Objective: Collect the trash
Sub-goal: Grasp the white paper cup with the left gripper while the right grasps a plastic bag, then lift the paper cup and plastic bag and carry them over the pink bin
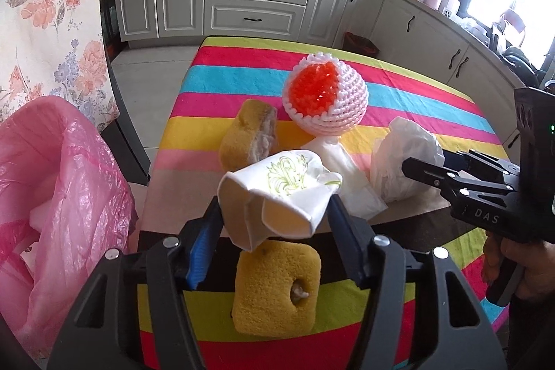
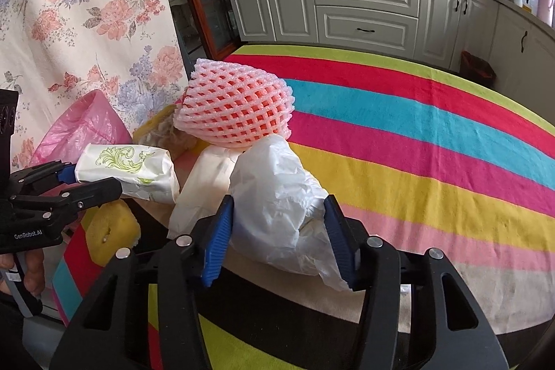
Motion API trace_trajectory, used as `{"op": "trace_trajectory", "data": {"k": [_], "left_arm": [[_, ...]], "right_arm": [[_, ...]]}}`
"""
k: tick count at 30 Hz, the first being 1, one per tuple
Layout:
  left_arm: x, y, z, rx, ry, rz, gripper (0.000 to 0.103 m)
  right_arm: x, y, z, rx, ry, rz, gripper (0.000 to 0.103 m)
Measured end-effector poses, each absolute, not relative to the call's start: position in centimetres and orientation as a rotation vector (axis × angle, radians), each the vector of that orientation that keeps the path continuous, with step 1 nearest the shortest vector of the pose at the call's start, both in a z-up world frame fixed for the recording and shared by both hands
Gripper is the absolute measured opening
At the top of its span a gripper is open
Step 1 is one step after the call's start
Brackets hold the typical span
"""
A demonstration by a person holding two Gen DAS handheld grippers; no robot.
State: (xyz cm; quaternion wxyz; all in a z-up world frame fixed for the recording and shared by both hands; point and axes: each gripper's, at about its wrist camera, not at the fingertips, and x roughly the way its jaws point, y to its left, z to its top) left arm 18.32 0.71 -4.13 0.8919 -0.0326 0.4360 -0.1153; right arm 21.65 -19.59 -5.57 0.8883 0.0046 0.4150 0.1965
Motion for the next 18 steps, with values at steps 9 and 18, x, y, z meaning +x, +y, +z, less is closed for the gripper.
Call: {"op": "trace_trajectory", "data": {"k": [9,18], "left_arm": [[16.8,0.9,-2.6,-0.091,0.875,-0.244,0.059],[15.4,0.8,-1.1,-0.108,0.841,-0.242,0.059]], "right_arm": [[19.9,-20.9,-4.2,0.037,0.836,0.398,0.036],[18.2,-21.7,-3.5,0.036,0.829,0.394,0.025]]}}
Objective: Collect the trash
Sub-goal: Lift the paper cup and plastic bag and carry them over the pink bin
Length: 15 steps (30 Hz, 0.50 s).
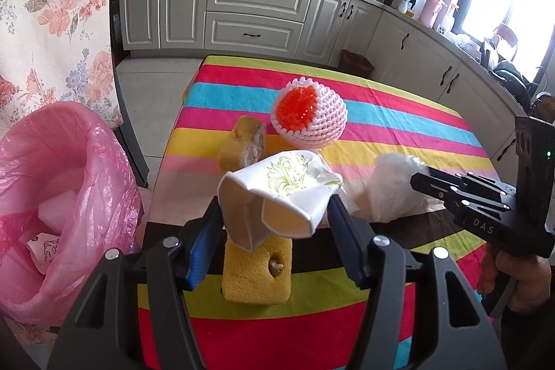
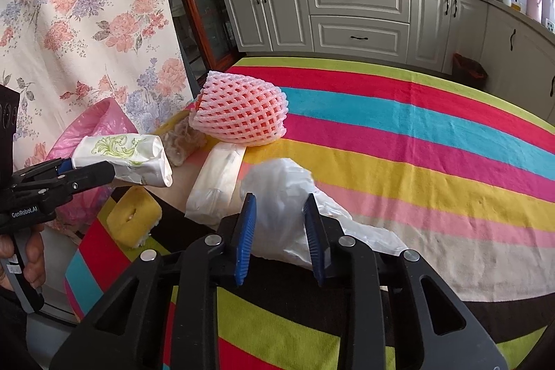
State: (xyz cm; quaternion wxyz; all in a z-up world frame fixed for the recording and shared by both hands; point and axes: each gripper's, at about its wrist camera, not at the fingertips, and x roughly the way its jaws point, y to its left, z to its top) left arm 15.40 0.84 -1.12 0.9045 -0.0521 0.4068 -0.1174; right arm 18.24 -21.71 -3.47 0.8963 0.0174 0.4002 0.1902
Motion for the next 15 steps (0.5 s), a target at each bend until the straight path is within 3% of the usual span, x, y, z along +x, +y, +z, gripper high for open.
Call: {"op": "trace_trajectory", "data": {"k": [4,6,7,8,9,15], "left_arm": [[14.8,1.0,-0.5,-0.112,0.825,-0.247,0.059],[14.6,1.0,-0.3,-0.114,0.821,-0.246,0.059],[14.5,1.2,-0.2,-0.116,0.819,-0.246,0.059],[14.4,1.3,-0.1,-0.118,0.817,-0.245,0.059],[14.3,1.3,-0.1,-0.120,0.815,-0.245,0.059],[14.0,1.7,0.2,-0.126,0.805,-0.242,0.059]], "right_arm": [[17.6,-22.1,-3.2,0.039,0.824,0.393,0.023],[17.3,-22.1,-3.1,0.036,0.831,0.390,0.030],[17.3,-22.1,-3.1,0.032,0.837,0.384,0.038],[17.2,-22.0,-3.1,0.030,0.836,0.378,0.064],[16.9,-22.0,-2.9,0.025,0.820,0.365,0.079],[17.7,-21.3,-3.5,0.003,0.829,0.348,0.079]]}}
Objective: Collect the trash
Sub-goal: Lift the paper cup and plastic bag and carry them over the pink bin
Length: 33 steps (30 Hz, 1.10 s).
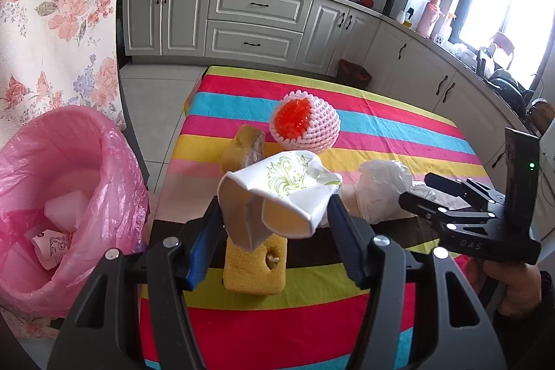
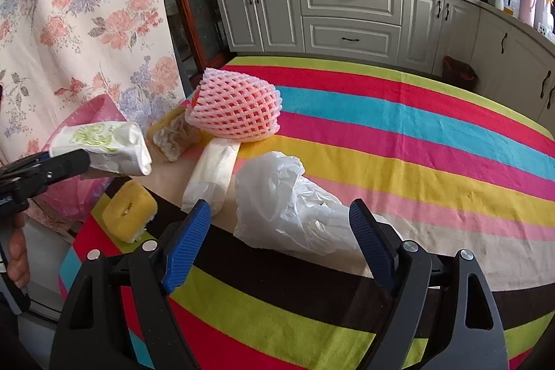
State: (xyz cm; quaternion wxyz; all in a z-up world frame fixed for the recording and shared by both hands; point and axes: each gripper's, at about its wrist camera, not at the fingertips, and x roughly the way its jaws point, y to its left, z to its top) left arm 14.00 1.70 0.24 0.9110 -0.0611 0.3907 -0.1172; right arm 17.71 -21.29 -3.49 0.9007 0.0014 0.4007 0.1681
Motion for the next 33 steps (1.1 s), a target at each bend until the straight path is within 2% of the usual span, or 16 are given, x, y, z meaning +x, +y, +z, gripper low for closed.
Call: {"op": "trace_trajectory", "data": {"k": [7,8,9,12,14,33], "left_arm": [[13.7,2.6,0.8,-0.126,0.795,-0.226,0.059],[13.6,2.6,0.9,-0.125,0.794,-0.224,0.059],[13.5,2.8,1.0,-0.124,0.791,-0.220,0.059],[13.1,3.2,1.3,-0.128,0.785,-0.212,0.059],[12.9,3.5,1.4,-0.134,0.781,-0.206,0.059],[7.9,9.5,6.2,-0.186,0.647,-0.062,0.059]], "right_arm": [[20.1,-19.6,-5.7,-0.088,0.887,0.317,0.079],[20.2,-19.6,-6.2,-0.091,0.896,0.316,0.071],[20.3,-19.6,-6.5,-0.087,0.903,0.315,0.060],[19.9,-20.4,-6.5,-0.037,0.892,0.312,0.050],[19.4,-20.8,-6.3,-0.021,0.880,0.311,0.048],[15.3,-18.0,3.3,-0.006,0.690,0.391,0.047]]}}
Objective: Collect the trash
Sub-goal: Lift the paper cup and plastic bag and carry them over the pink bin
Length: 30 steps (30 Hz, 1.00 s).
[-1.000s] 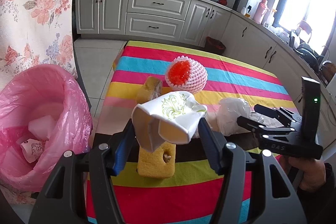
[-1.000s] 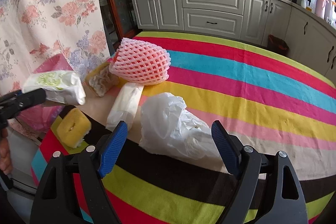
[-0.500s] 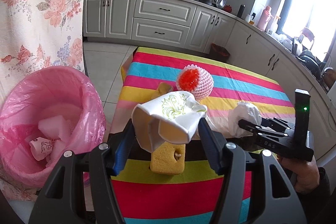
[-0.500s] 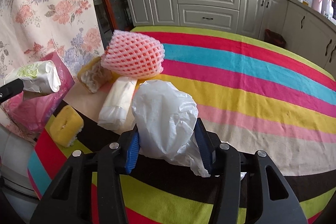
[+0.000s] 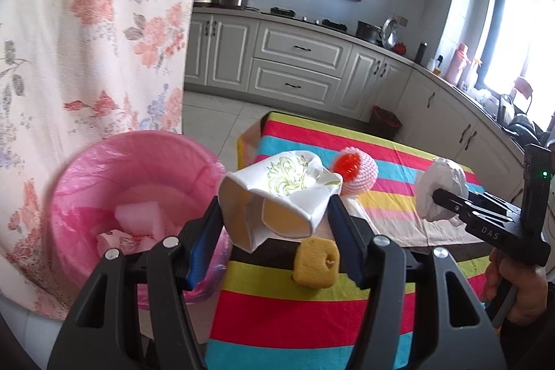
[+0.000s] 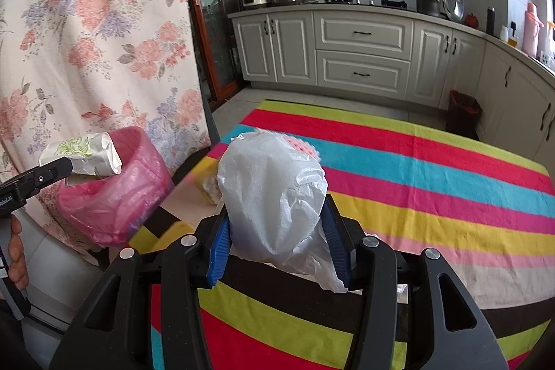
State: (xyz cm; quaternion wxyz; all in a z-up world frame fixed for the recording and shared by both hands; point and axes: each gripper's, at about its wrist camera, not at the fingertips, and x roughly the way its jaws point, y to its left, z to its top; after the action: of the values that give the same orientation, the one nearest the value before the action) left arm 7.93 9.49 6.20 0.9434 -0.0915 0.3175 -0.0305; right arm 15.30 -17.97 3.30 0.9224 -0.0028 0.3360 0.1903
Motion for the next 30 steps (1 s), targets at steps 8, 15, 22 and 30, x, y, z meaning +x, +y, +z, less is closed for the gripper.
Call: {"op": "trace_trajectory", "data": {"k": [8,15,22,30], "left_arm": [[5.3,13.8,7.9,-0.205,0.596,0.034,0.059],[3.6,17.5,9.0,-0.235,0.554,0.126,0.059],[2.8,20.5,9.4,-0.250,0.532,0.217,0.059],[2.5,22.4,9.6,-0.260,0.519,0.255,0.059]], "right_arm": [[14.6,-13.7,6.0,-0.038,0.652,0.460,0.047],[14.2,-8.7,7.7,-0.079,0.629,0.536,0.047],[14.5,-3.5,8.9,-0.112,0.618,0.613,0.048],[15.6,2.4,9.4,-0.147,0.621,0.696,0.048]]}}
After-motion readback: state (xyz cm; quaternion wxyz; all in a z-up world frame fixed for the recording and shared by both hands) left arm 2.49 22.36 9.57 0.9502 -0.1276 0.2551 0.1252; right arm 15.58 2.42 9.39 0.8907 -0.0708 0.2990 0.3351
